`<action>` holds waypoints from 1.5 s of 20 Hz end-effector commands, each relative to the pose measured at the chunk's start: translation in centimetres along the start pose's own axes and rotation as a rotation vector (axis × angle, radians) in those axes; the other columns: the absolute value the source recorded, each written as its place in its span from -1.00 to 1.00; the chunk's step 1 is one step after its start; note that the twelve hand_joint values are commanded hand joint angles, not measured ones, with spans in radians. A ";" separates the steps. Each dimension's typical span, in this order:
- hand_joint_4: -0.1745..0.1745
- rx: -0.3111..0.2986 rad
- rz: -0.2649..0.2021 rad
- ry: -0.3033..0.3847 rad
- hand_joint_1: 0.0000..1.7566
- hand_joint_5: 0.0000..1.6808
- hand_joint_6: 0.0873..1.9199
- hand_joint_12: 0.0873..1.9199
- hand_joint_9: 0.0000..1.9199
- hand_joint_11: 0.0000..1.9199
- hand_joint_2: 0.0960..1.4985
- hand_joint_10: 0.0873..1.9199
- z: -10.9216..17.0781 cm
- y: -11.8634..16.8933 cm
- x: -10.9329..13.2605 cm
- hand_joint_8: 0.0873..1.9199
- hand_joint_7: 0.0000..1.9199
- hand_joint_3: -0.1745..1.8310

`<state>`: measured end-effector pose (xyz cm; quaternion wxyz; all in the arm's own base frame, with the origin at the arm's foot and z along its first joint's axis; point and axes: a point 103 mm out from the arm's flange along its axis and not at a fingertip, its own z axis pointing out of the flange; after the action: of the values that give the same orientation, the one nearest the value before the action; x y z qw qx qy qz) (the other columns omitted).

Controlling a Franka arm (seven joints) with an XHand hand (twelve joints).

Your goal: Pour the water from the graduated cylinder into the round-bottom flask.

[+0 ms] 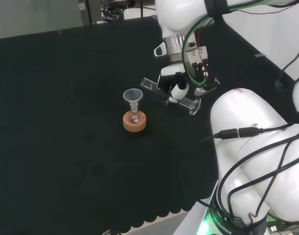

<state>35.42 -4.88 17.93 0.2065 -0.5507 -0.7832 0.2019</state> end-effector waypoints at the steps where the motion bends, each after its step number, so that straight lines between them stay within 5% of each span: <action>1: -1.00 0.094 0.045 -0.041 0.44 0.14 0.01 -0.21 0.46 0.20 0.45 -0.96 0.0 0.1 -0.4 0.00 0.04 -0.83; 30: -1.00 0.294 0.096 -0.125 0.44 0.15 0.01 -0.21 0.47 0.20 0.45 -0.98 -2.6 1.2 0.1 0.00 0.04 -0.83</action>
<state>37.72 -4.14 19.27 0.2262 -0.5371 -0.7367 0.3429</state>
